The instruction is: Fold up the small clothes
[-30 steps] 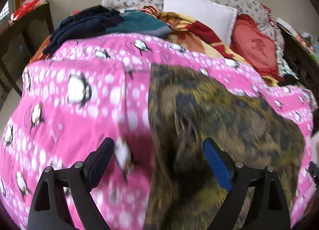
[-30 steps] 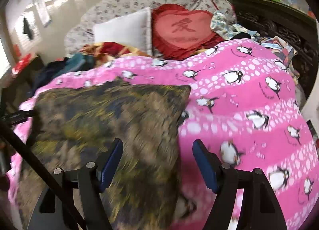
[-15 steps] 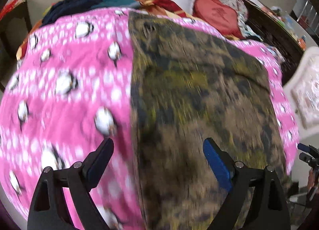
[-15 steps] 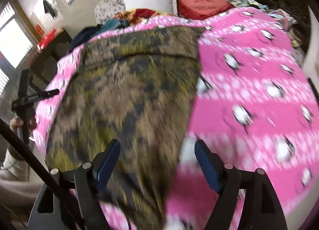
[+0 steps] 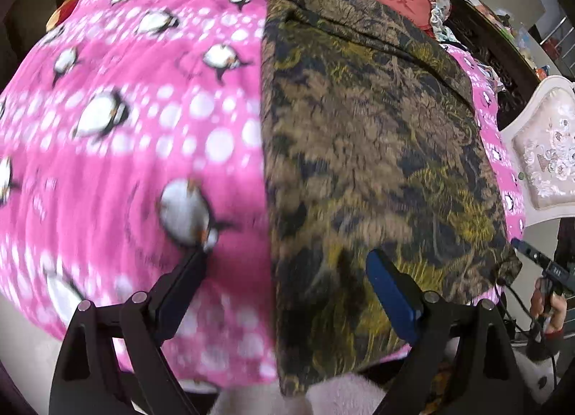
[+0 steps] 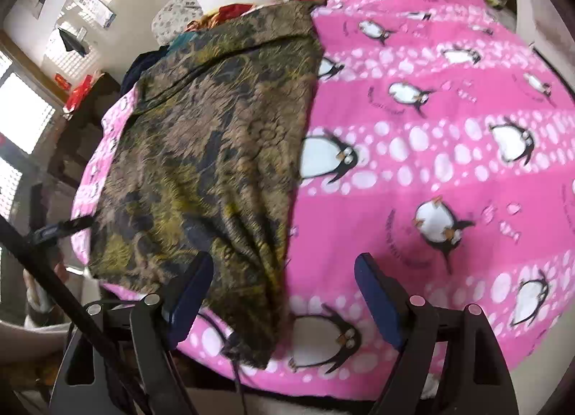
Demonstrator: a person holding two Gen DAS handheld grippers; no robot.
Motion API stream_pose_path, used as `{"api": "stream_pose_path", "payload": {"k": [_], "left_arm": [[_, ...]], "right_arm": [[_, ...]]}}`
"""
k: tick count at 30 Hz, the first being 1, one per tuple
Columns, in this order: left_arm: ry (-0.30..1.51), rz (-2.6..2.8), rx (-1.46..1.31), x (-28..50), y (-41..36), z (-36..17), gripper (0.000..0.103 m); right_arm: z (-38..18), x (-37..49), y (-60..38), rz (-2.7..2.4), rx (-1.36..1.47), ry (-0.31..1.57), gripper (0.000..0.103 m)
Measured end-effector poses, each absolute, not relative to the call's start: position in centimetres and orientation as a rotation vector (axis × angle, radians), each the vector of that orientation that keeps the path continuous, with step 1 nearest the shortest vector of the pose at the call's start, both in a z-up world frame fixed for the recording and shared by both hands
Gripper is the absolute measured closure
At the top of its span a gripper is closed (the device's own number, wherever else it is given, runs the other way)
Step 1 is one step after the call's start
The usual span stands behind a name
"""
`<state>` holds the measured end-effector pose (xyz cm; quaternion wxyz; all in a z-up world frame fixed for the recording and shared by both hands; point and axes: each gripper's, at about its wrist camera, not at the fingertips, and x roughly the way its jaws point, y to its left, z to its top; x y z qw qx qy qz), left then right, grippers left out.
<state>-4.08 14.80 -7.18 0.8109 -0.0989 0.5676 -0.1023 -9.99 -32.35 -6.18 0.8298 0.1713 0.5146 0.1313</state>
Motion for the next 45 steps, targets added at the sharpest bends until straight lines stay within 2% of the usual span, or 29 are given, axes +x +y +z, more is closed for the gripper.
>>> {"api": "stream_pose_path", "payload": {"k": [8, 9, 11, 12, 13, 18, 21, 23, 24, 25, 32, 36, 38, 40, 45], "left_arm": [[1.235, -0.254, -0.191, -6.3, 13.7, -7.0, 0.011], [1.243, -0.276, -0.205, -6.5, 13.6, -7.0, 0.011], [1.251, -0.303, -0.226, -6.6, 13.5, -7.3, 0.011], [1.255, -0.299, -0.230, -6.7, 13.5, -7.5, 0.011], [1.260, -0.291, -0.232, -6.7, 13.5, -7.8, 0.011], [1.266, -0.285, -0.234, -6.8, 13.4, -8.0, 0.010], [1.275, -0.289, -0.233, -6.8, 13.5, -7.9, 0.010], [1.277, -0.291, -0.231, -6.8, 13.4, -8.1, 0.007], [1.277, -0.291, -0.232, -6.7, 13.3, -8.3, 0.006], [1.275, -0.288, -0.230, -6.7, 13.1, -8.4, 0.003], [1.284, -0.297, -0.235, -6.3, 12.7, -8.5, 0.001], [1.279, -0.309, -0.242, -6.7, 13.0, -8.5, 0.001], [1.283, -0.313, -0.243, -6.9, 13.1, -8.5, 0.001], [1.287, -0.318, -0.245, -7.0, 13.1, -8.4, 0.001], [1.295, -0.339, -0.255, -7.6, 13.0, -8.7, 0.000]], "right_arm": [[-5.5, -10.0, -32.4, 0.314, 0.410, 1.027, 0.019], [-5.7, -10.0, -33.0, 0.306, 0.441, 1.016, 0.023], [-6.5, -9.9, -34.1, 0.310, 0.495, 1.006, 0.042], [-7.1, -9.8, -34.2, 0.318, 0.503, 1.012, 0.058], [-7.5, -9.8, -34.2, 0.323, 0.505, 1.022, 0.062], [-9.4, -9.7, -32.8, 0.414, 0.584, 1.034, 0.062], [-9.4, -9.7, -32.1, 0.430, 0.582, 1.016, 0.056], [-9.4, -9.7, -31.6, 0.437, 0.566, 1.014, 0.056], [-9.2, -9.7, -31.1, 0.441, 0.547, 1.013, 0.067], [-9.0, -9.6, -30.7, 0.457, 0.540, 1.019, 0.094], [-2.2, -10.9, -34.6, 0.458, 0.582, 0.761, 0.094], [-2.9, -11.3, -36.3, 0.281, 0.496, 0.824, 0.092], [-4.3, -11.4, -36.7, 0.275, 0.507, 0.892, 0.080], [-5.9, -11.9, -36.5, 0.288, 0.528, 0.947, 0.042], [-8.6, -12.9, -34.7, 0.399, 0.537, 1.030, 0.041]]}}
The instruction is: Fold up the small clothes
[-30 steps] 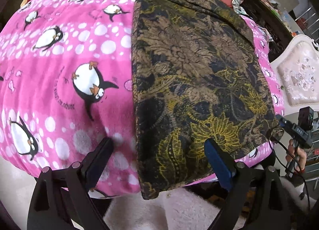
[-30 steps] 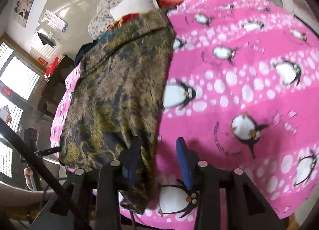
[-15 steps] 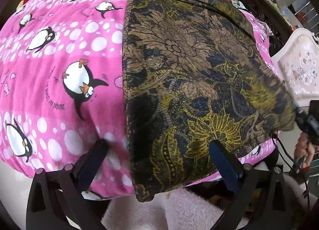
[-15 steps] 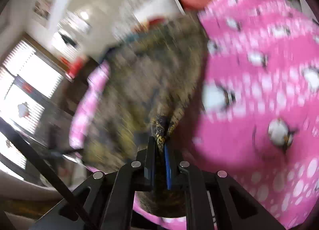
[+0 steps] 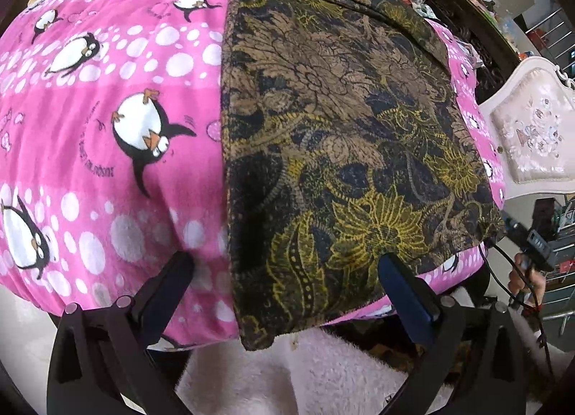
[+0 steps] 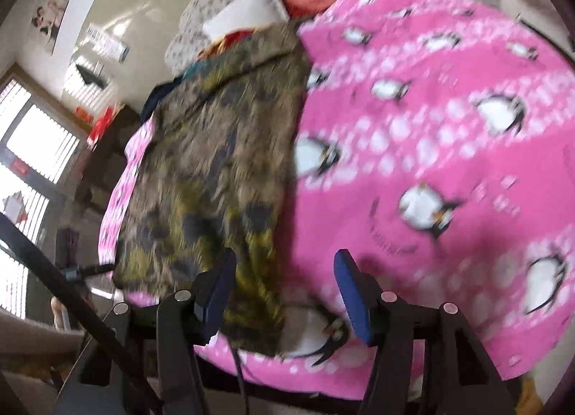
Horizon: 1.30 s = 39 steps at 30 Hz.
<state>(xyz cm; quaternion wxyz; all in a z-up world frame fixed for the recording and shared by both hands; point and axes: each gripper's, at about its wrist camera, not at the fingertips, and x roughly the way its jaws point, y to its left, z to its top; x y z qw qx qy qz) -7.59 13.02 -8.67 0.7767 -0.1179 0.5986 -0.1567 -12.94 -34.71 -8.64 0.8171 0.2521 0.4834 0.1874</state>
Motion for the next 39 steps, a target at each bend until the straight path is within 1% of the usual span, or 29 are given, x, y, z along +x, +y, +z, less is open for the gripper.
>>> {"api": "stream_pose_path", "payload": {"k": [4, 5, 6, 7, 8, 9, 10, 11, 12, 13, 14, 15, 16, 18, 19, 24, 29, 32, 35, 39], "left_arm": [[1.306, -0.370, -0.234, -8.3, 12.5, -8.8, 0.000], [1.306, -0.377, -0.228, -8.4, 12.4, -8.8, 0.000], [1.304, -0.382, -0.225, -8.5, 12.2, -8.9, 0.000], [1.300, -0.380, -0.222, -8.6, 12.1, -9.0, 0.000], [1.295, -0.376, -0.210, -8.7, 12.0, -9.0, 0.000], [1.292, -0.380, -0.188, -8.9, 11.7, -9.0, 0.000], [1.293, -0.389, -0.175, -9.0, 11.5, -9.0, 0.000], [1.296, -0.402, -0.165, -9.1, 11.3, -8.9, 0.007], [1.298, -0.421, -0.157, -9.2, 11.1, -8.7, 0.015], [1.303, -0.435, -0.153, -9.2, 10.9, -8.5, 0.039], [1.311, -0.451, -0.152, -8.9, 10.9, -8.2, 0.068], [1.318, -0.466, -0.166, -8.6, 11.1, -8.1, 0.079], [1.321, -0.479, -0.185, -8.3, 11.3, -7.9, 0.085], [1.316, -0.502, -0.222, -7.4, 11.5, -7.5, 0.089], [1.312, -0.501, -0.220, -7.1, 11.5, -7.3, 0.093], [1.239, -0.554, -0.237, -5.0, 11.5, -4.2, 0.093], [1.143, -0.534, -0.267, -1.8, 13.2, -0.1, 0.093], [1.063, -0.517, -0.304, 2.1, 14.2, 2.4, 0.093], [1.001, -0.477, -0.299, 7.7, 14.5, 4.3, 0.093], [0.974, -0.413, -0.345, 16.2, 15.2, 4.9, 0.093]], "right_arm": [[-9.4, -13.7, -32.3, 0.511, 0.547, 1.051, 0.044], [-9.4, -13.9, -32.0, 0.519, 0.537, 1.048, 0.046], [-9.4, -14.3, -31.8, 0.520, 0.518, 1.042, 0.053], [-9.3, -14.3, -31.5, 0.550, 0.510, 1.044, 0.076], [-9.2, -14.0, -31.2, 0.573, 0.515, 1.046, 0.085], [-8.9, -14.0, -30.4, 0.591, 0.500, 1.036, 0.090], [-8.6, -14.0, -30.0, 0.598, 0.472, 1.032, 0.091], [-8.2, -14.0, -29.7, 0.604, 0.455, 1.030, 0.091], [-7.7, -13.9, -29.5, 0.612, 0.452, 1.017, 0.092], [-7.0, -13.7, -29.5, 0.630, 0.465, 0.992, 0.093], [-6.4, -13.6, -29.5, 0.646, 0.475, 0.968, 0.093], [-5.4, -13.3, -29.6, 0.669, 0.484, 0.929, 0.093], [-4.8, -12.9, -29.6, 0.678, 0.484, 0.909, 0.093], [-3.2, -11.8, -29.9, 0.671, 0.483, 0.854, 0.093], [-2.7, -11.1, -30.0, 0.663, 0.481, 0.834, 0.094], [-0.2, -7.7, -31.5, 0.615, 0.487, 0.731, 0.094], [2.3, -1.9, -32.6, 0.608, 0.529, 0.630, 0.095], [3.3, 2.0, -32.5, 0.594, 0.518, 0.613, 0.095], [4.0, 6.6, -32.8, 0.550, 0.517, 0.599, 0.095], [4.0, 13.3, -33.6, 0.452, 0.520, 0.605, 0.095]]}}
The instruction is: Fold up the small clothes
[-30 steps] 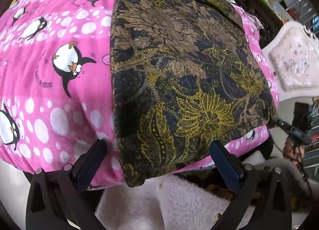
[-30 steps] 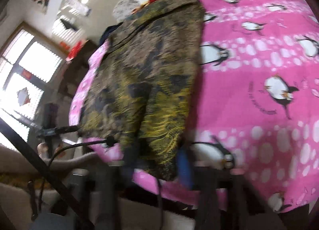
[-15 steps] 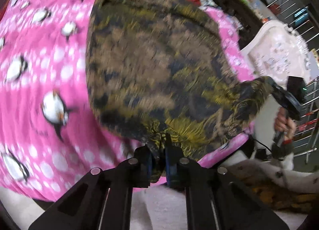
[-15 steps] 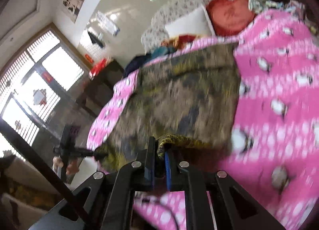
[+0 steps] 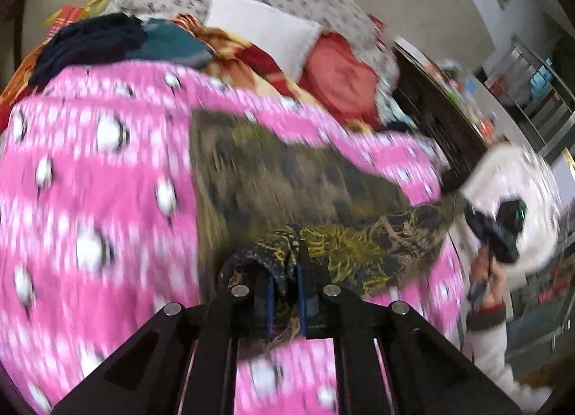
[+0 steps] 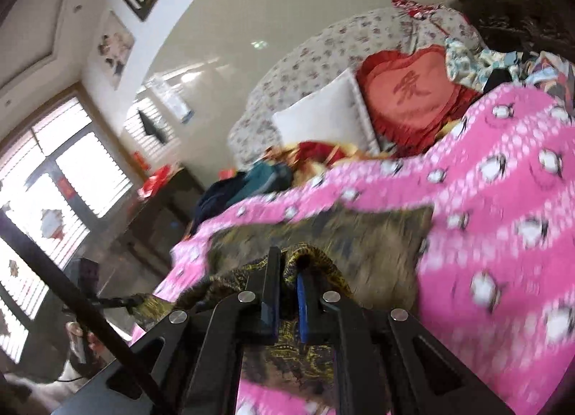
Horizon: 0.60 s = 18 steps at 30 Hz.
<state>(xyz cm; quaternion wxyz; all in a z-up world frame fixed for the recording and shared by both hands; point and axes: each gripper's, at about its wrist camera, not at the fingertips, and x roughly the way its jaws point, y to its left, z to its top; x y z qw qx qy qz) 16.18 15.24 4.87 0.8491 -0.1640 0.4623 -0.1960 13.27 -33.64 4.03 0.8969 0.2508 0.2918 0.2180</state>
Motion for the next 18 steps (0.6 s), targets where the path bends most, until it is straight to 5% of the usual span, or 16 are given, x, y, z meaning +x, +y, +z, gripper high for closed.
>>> {"api": "stream_pose_path", "payload": {"k": [7, 14, 15, 18], "left_arm": [[1.059, -0.286, -0.381, 29.7, 13.8, -0.1, 0.093], [1.096, -0.225, -0.359, 31.8, 12.5, -2.6, 0.087], [1.096, -0.226, -0.346, 31.2, 12.4, -2.4, 0.084], [1.088, -0.201, -0.326, 30.3, 12.5, -1.3, 0.046]], "right_arm": [[0.3, 23.2, -34.2, 0.276, 0.538, 0.701, 0.095], [-5.4, 25.9, -34.4, 0.162, 0.613, 0.880, 0.088], [-4.9, 25.1, -34.4, 0.176, 0.613, 0.862, 0.082], [-3.2, 22.8, -34.5, 0.178, 0.581, 0.839, 0.037]]}}
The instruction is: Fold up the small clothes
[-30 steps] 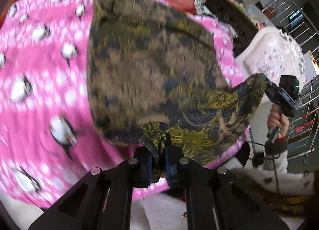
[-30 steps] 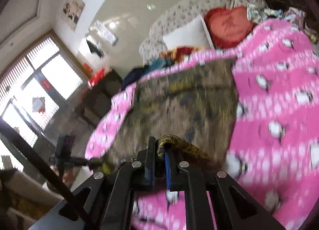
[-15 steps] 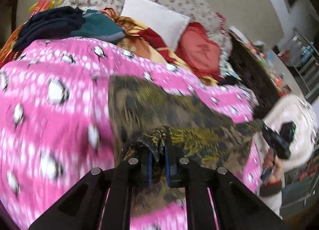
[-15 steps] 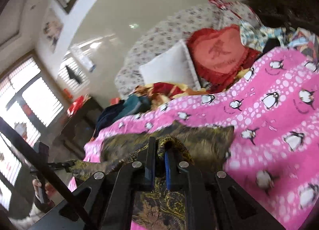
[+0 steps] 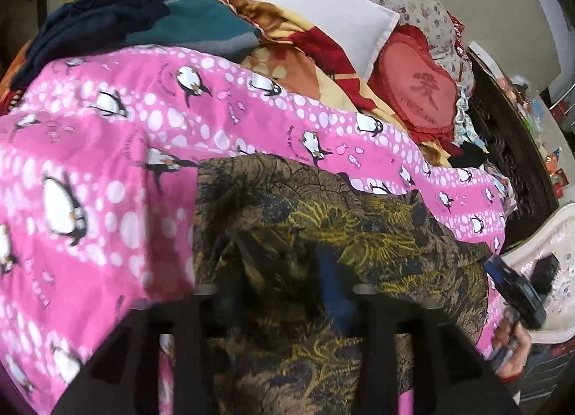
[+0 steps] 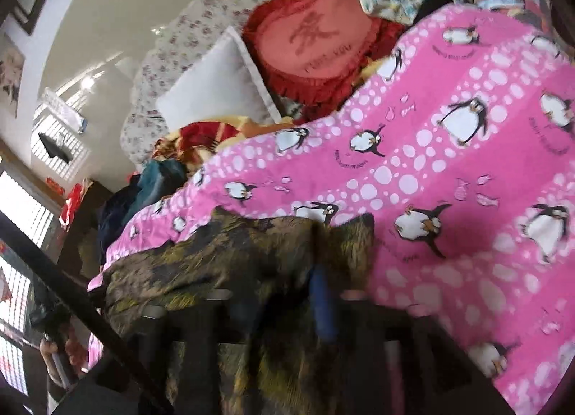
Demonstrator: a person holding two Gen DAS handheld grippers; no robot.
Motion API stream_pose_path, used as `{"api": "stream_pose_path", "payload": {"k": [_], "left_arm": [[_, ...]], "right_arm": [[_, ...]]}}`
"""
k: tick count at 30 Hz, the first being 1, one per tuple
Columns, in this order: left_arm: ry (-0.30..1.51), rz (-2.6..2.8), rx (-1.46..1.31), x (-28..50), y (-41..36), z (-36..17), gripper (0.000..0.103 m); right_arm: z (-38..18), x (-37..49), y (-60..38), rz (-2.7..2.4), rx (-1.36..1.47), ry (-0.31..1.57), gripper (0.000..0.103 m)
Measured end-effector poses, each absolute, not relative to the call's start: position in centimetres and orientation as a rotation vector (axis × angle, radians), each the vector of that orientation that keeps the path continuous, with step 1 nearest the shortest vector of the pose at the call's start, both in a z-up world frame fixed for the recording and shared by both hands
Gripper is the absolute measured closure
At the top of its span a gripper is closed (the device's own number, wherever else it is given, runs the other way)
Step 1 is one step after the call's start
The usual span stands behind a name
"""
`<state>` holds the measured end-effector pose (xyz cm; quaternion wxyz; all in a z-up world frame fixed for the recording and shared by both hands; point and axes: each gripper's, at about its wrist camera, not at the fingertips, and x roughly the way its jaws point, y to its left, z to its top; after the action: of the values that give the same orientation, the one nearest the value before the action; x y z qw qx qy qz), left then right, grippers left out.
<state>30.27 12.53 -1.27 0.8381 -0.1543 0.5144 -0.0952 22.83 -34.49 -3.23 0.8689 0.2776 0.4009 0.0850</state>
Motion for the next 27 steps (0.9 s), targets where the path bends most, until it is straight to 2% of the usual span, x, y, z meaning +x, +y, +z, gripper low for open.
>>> {"api": "stream_pose_path", "payload": {"k": [1, 2, 6, 8, 12, 27], "left_arm": [[1.068, -0.186, -0.317, 29.8, 12.6, -0.7, 0.031], [1.027, -0.169, -0.301, 29.0, 12.6, 0.1, 0.027], [0.978, -0.159, -0.258, 27.0, 12.4, 2.1, 0.025], [0.976, -0.163, -0.238, 26.2, 11.8, 2.5, 0.021], [0.965, -0.193, -0.161, 24.4, 9.8, 3.3, 0.021], [1.017, -0.267, -0.122, 22.9, 7.7, 1.9, 0.018]], "right_arm": [[-2.2, 21.5, -34.5, 0.187, 0.561, 0.822, 0.036], [-1.5, 20.6, -34.3, 0.197, 0.545, 0.815, 0.036], [1.9, 16.7, -33.4, 0.211, 0.440, 0.765, 0.035], [3.2, 15.2, -33.1, 0.216, 0.402, 0.748, 0.032], [4.5, 13.6, -32.5, 0.234, 0.388, 0.733, 0.025], [3.3, 14.3, -30.9, 0.255, 0.375, 0.775, 0.025]]}}
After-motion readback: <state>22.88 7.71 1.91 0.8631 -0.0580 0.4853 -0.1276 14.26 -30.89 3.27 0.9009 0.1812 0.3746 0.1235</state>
